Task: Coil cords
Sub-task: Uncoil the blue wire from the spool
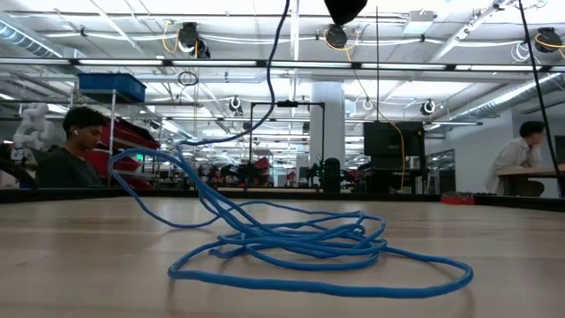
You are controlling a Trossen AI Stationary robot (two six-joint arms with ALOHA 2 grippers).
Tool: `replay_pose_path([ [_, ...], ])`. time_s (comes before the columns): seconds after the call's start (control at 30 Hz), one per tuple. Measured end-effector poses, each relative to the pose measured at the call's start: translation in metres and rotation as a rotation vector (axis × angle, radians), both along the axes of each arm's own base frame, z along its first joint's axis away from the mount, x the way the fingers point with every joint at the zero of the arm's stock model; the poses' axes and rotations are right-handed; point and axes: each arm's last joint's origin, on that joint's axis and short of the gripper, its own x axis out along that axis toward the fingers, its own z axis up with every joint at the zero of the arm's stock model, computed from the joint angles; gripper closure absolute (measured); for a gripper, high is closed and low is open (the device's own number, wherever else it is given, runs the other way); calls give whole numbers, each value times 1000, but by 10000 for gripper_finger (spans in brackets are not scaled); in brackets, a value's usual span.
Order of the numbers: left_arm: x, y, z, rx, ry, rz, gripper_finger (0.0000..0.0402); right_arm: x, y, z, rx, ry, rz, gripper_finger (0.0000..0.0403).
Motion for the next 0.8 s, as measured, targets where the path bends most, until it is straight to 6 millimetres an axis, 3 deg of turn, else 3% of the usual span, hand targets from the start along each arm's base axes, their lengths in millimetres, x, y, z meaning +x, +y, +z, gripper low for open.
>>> replay_pose_path([
  [0.57,-8,-6,3,21,4,-26,400,-27,-5,27,64,62,-35,401],
  [0.8,-8,-6,3,23,5,-22,400,-37,3,38,82,34,-15,356],
])
